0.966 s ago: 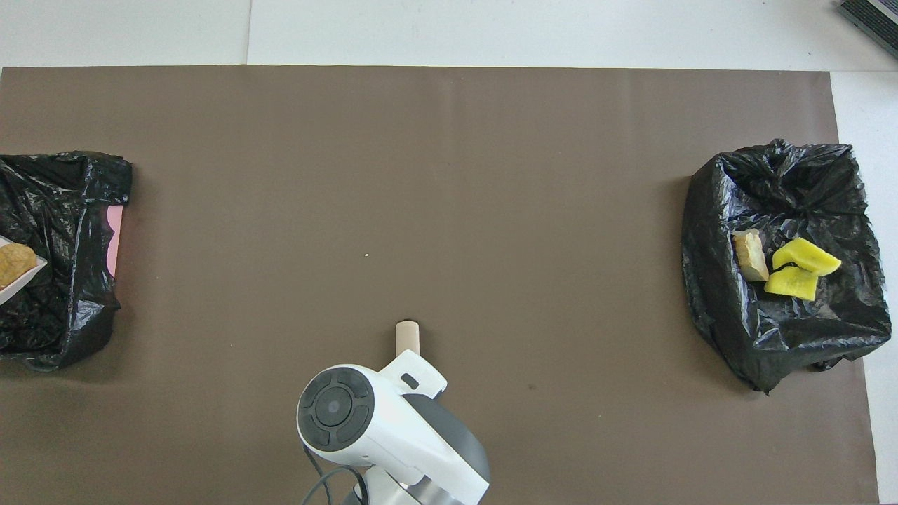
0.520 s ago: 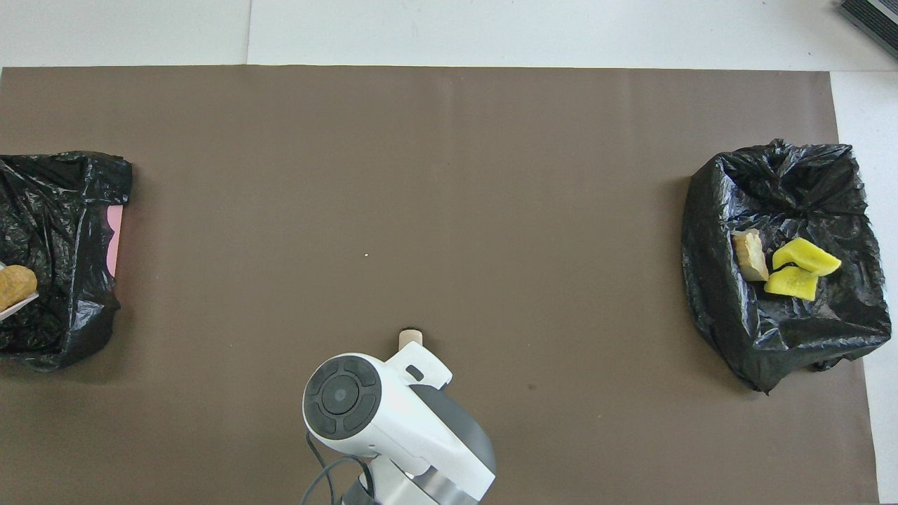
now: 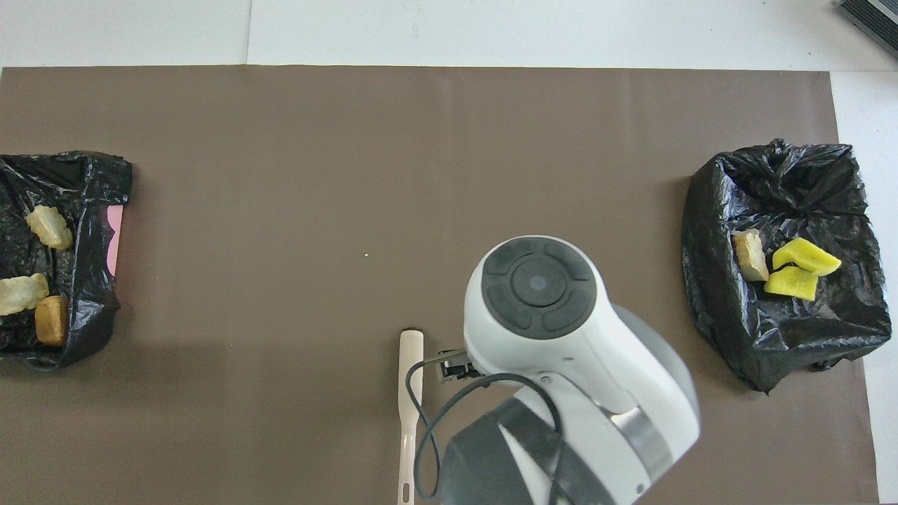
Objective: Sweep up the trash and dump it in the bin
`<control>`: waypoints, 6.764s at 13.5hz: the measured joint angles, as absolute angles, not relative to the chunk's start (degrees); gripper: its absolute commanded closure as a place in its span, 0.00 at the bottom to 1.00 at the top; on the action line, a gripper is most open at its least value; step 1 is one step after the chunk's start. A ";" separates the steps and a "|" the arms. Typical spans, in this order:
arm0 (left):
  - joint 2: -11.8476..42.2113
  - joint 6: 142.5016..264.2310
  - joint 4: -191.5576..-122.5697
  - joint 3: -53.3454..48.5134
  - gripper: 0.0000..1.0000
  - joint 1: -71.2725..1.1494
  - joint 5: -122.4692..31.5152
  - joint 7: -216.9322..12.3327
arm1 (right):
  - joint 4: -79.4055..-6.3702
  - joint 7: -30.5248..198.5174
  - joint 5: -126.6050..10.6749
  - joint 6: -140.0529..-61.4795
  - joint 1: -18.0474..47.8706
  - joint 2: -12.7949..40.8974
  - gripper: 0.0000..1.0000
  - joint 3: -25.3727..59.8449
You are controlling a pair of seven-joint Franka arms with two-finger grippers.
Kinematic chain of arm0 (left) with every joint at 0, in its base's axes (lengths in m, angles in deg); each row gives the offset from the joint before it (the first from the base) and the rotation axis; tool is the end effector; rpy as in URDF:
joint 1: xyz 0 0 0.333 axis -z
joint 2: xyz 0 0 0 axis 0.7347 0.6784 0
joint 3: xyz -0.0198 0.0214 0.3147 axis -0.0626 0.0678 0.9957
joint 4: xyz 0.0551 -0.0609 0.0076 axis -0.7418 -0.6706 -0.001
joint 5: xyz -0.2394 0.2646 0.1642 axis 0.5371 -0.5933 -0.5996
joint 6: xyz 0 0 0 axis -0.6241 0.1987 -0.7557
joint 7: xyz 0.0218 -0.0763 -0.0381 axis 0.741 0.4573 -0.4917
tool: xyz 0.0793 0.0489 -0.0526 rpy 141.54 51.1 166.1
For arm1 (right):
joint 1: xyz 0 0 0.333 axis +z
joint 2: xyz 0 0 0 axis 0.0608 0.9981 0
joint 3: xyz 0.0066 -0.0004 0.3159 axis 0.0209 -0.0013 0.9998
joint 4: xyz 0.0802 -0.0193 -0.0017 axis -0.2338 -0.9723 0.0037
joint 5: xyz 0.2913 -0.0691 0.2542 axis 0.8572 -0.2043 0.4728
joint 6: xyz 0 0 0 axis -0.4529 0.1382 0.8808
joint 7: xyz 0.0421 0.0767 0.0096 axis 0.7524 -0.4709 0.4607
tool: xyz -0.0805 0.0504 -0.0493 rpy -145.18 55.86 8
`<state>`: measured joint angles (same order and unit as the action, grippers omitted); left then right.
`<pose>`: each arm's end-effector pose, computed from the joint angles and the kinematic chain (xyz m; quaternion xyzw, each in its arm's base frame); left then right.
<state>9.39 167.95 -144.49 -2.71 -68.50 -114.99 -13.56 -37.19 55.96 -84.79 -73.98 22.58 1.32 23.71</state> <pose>0.5467 0.2399 0.5719 -0.7849 0.4989 0.2499 0.2694 0.4659 0.3055 0.5379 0.9897 0.1085 -0.0931 0.0039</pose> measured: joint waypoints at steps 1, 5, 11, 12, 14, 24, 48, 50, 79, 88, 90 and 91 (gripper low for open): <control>10.13 167.88 -143.00 -2.82 1.00 -68.11 -116.83 -13.01 | -35.53 58.95 -85.24 -73.04 19.90 0.96 0.00 23.45; 11.35 166.29 -140.46 -2.99 1.00 -63.36 -121.11 -12.38 | -32.84 65.05 -85.48 -71.92 7.96 -0.86 0.00 22.61; 11.37 165.51 -135.48 -2.73 1.00 -62.53 -102.22 -13.26 | -32.77 66.57 -86.67 -71.88 -3.73 -1.48 0.00 22.03; 11.37 165.48 -135.30 -2.82 1.00 -62.52 -98.56 -15.46 | -32.72 69.00 -86.78 -71.92 -5.70 -1.46 0.00 22.00; 11.38 164.92 -135.28 -2.92 1.00 -62.50 -90.80 -22.54 | -32.19 74.48 -88.06 -72.00 -8.79 -1.44 0.00 21.91; 10.46 167.67 -143.03 -4.10 1.00 -44.13 -70.05 -75.97 | -27.74 75.57 -89.91 -67.27 -10.39 -3.03 0.00 21.10; 26.86 198.37 -151.42 -4.09 0.87 -15.85 -64.90 -109.40 | -27.63 75.51 -88.06 -69.52 -2.21 -3.40 0.00 10.29; 26.86 198.58 -151.42 -3.94 0.00 -15.85 -64.83 -109.77 | -27.63 75.51 -88.06 -69.35 -2.21 -3.40 0.00 10.29; 0.41 152.78 -140.74 -0.70 0.00 -43.93 -72.65 -84.92 | -23.56 73.06 -88.29 -67.93 -1.88 0.47 0.00 10.92; -1.08 152.71 -141.04 -0.61 0.00 -44.93 -70.67 -84.98 | -23.56 73.05 -88.28 -67.93 -1.88 0.47 0.00 10.95; -1.21 152.71 -141.17 -0.63 0.00 -45.01 -70.56 -84.98 | -23.56 73.05 -88.28 -67.93 -1.87 0.47 0.00 10.95; -1.25 152.71 -141.24 -0.66 0.00 -45.01 -70.54 -84.98 | -23.56 73.05 -88.28 -67.93 -1.88 0.47 0.00 10.95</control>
<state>-1.25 152.71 -141.24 -0.66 -45.01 -70.54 -84.98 -23.56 73.05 -88.28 -67.93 -1.88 0.47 10.95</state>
